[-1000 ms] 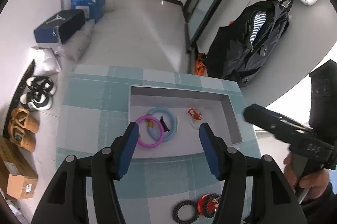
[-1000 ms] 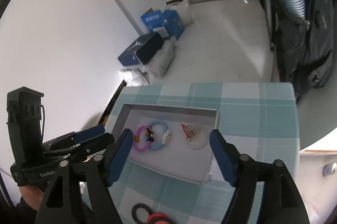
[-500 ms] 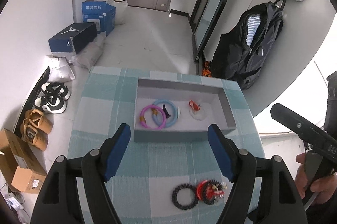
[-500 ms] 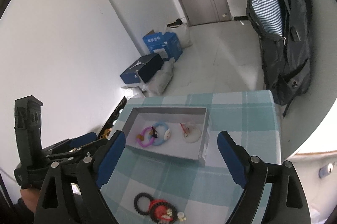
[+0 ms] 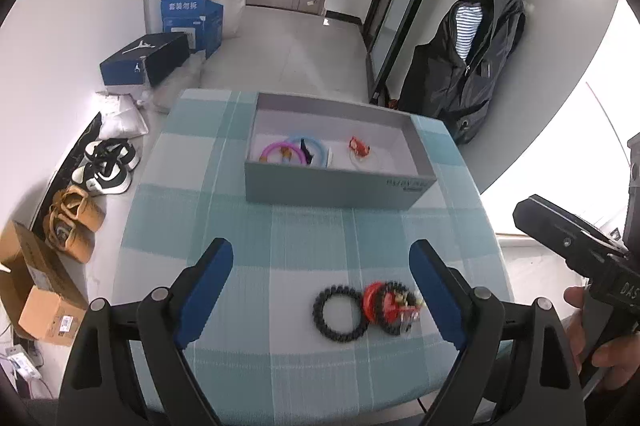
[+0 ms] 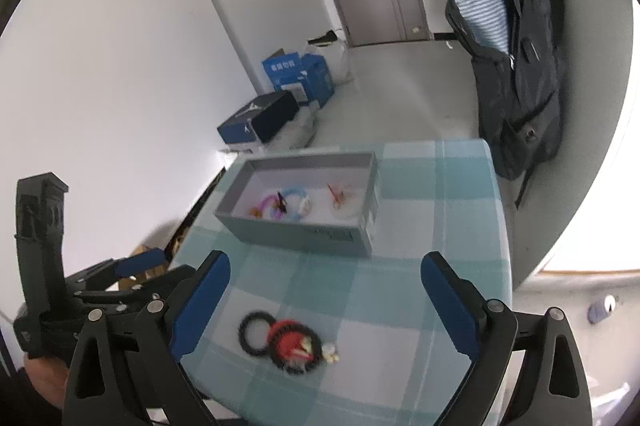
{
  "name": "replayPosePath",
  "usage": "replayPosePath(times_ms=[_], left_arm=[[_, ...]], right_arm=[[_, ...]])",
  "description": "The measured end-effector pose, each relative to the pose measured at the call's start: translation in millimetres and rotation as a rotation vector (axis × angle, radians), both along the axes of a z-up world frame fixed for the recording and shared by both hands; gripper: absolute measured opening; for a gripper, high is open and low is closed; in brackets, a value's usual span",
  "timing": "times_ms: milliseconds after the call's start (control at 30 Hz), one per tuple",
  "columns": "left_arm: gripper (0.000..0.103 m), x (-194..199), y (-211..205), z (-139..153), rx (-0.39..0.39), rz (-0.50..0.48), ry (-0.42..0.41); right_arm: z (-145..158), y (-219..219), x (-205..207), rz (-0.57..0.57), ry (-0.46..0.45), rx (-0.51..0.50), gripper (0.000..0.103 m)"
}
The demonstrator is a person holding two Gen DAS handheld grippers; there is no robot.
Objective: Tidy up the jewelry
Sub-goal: 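Withdraw both tools from the box toward the remaining bracelets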
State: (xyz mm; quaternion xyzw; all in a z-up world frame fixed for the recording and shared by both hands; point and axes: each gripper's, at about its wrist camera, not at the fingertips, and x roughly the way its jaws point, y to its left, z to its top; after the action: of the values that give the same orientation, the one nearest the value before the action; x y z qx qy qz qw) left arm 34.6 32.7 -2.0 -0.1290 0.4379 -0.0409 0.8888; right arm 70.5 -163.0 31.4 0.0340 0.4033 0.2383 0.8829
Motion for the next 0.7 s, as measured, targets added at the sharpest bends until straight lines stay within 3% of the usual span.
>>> replayPosePath(times_ms=[467, 700], left_arm=[[0.088, -31.7, -1.7, -40.3, 0.016, 0.015, 0.088], [0.088, -36.0, -16.8, -55.4, 0.118, -0.045, 0.125]], right_arm=[[-53.2, 12.6, -29.1, 0.104, 0.138, -0.078, 0.097], [-68.4, 20.1, -32.2, 0.128, 0.171, -0.087, 0.096]])
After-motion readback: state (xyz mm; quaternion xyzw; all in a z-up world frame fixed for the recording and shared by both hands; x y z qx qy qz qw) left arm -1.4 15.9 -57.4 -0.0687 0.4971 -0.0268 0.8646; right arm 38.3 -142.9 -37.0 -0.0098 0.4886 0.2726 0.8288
